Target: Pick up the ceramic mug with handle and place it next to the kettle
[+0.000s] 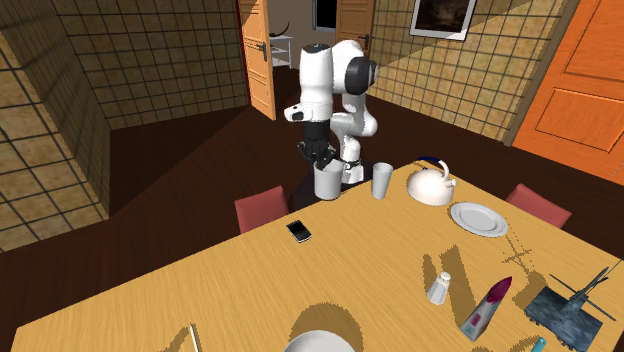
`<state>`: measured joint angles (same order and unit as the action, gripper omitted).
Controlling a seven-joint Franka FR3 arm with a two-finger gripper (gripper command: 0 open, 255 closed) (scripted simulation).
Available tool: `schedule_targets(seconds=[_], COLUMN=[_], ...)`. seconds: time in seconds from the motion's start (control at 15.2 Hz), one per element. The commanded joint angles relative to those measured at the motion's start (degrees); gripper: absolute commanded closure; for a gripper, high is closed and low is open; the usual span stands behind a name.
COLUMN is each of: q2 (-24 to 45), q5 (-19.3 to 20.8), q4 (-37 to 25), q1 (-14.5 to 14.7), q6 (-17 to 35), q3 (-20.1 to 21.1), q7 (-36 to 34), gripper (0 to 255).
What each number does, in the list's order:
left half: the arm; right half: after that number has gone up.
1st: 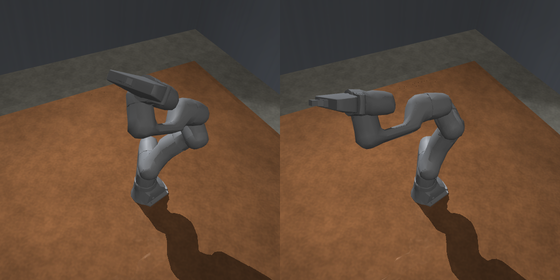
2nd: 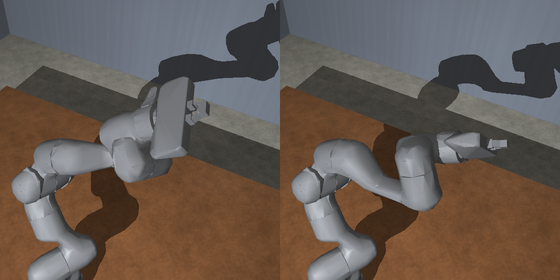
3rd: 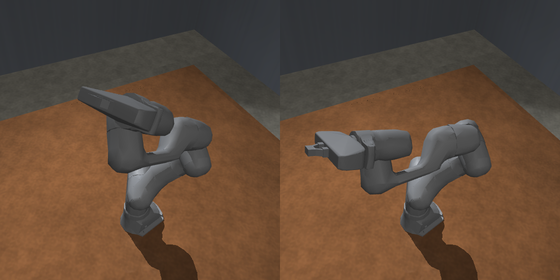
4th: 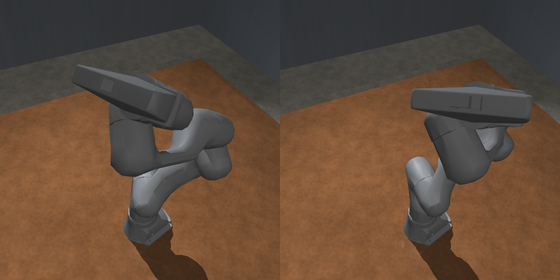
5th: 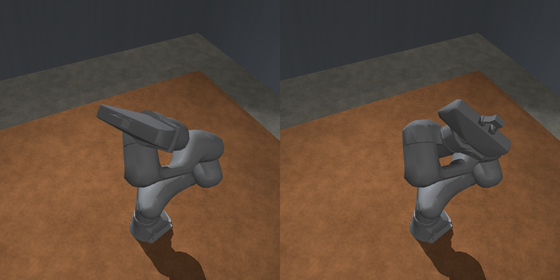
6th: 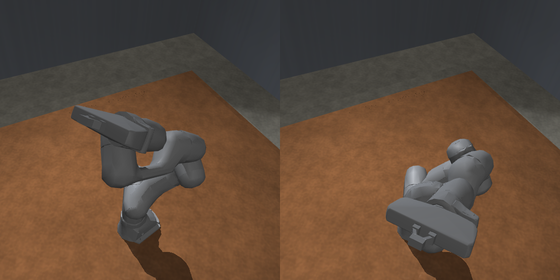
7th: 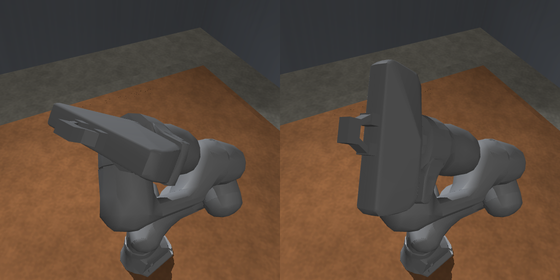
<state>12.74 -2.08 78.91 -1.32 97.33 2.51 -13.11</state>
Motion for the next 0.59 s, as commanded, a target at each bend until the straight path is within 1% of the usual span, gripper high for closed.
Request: schedule_targets(seconds=[0.0,0.26,0.53], q2=[-3.23,-10.35,-16.54], q5=[0.12,0.15,-0.09], q4=[4.24,13.48,20.9], q1=[0.98,2.96,4.88], q6=[1.11,3.37,4.76], q3=[0.61,2.18,4.11], q7=[-1.57,-5.11,-8.9], gripper=[255,255,255])
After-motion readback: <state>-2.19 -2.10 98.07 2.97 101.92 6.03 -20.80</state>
